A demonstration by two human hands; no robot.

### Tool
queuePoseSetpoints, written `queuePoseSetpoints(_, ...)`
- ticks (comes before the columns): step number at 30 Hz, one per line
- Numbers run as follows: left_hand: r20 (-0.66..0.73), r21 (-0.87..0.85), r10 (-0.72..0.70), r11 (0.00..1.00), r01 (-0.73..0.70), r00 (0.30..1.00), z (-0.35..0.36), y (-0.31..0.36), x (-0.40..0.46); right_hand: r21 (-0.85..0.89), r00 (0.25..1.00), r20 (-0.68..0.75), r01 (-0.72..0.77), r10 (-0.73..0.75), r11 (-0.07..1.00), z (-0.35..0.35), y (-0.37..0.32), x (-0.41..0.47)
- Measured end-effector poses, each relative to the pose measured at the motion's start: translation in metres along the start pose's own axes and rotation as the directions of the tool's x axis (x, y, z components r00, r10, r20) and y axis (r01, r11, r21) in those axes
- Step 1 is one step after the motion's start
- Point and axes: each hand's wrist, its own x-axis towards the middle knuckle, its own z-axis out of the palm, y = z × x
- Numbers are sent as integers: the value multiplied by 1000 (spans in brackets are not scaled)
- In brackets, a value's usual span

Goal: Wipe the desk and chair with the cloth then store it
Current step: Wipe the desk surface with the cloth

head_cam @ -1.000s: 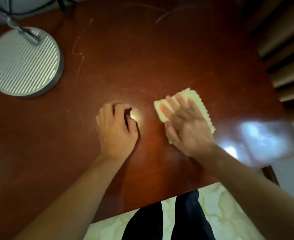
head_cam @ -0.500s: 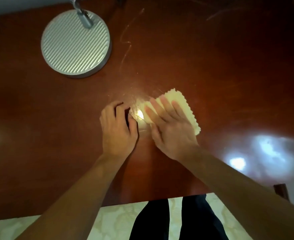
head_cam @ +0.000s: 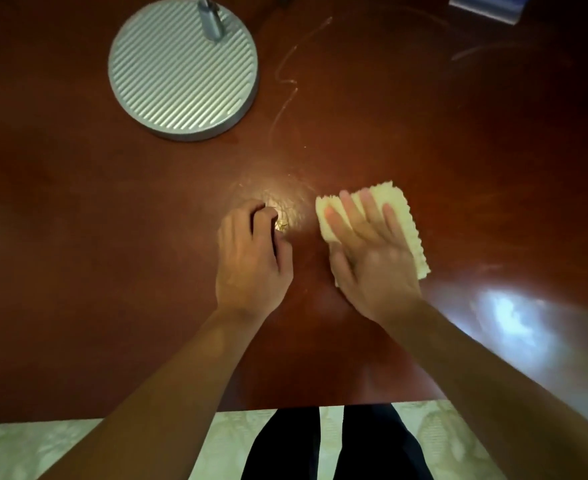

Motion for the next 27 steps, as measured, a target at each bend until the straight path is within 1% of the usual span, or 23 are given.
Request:
queuePoseSetpoints(2,-10,-9,0,1000,0,1000,0,0,0,-18,998,-42,-47,46,999,-7,30,-11)
queuePoseSetpoints(5,-18,0,-2,1000,2,1000,1,0,-1,7,960,-78,-268,268,963,-16,61,3)
queuePoseSetpoints(7,-14,8,-9,1000,9,1000,1,1,0,19,929,-97,-357,357,934,-13,57,15)
queuePoseSetpoints(9,-2,8,-20,1000,20,1000,0,1,0,-12,932,-118,-346,343,938,0,27,23)
queuePoseSetpoints(11,5,4,-16,1000,16,1000,0,3,1,-42,961,-129,-253,246,967,11,-7,23)
queuePoseSetpoints(13,2,11,-11,1000,11,1000,0,3,1,-35,980,-102,-176,172,984,14,-15,19)
queuePoseSetpoints(14,-1,14,-9,1000,9,1000,1,2,0,-36,982,-92,-168,164,985,10,-5,16)
queuePoseSetpoints(15,-4,15,-8,1000,8,1000,1,2,0,-45,978,-96,-191,186,980,5,10,13)
queuePoseSetpoints(18,-15,20,-12,1000,12,1000,1,0,-1,-32,927,-124,-359,353,933,-5,46,11)
queuePoseSetpoints(20,-16,15,-16,1000,17,1000,1,1,0,22,887,-163,-435,433,900,1,27,17)
queuePoseSetpoints(21,-13,15,-20,1000,20,1000,1,2,0,32,888,-172,-428,427,903,7,9,20)
queuePoseSetpoints(24,-7,9,-10,1000,11,1000,0,2,0,5,957,-144,-254,252,967,19,-31,21)
queuePoseSetpoints(26,-4,8,-15,1000,15,1000,0,1,-1,-8,983,-92,-161,159,987,15,-16,19)
queuePoseSetpoints(27,-3,12,-22,1000,22,1000,0,0,-1,-16,985,-90,-152,150,988,11,3,17)
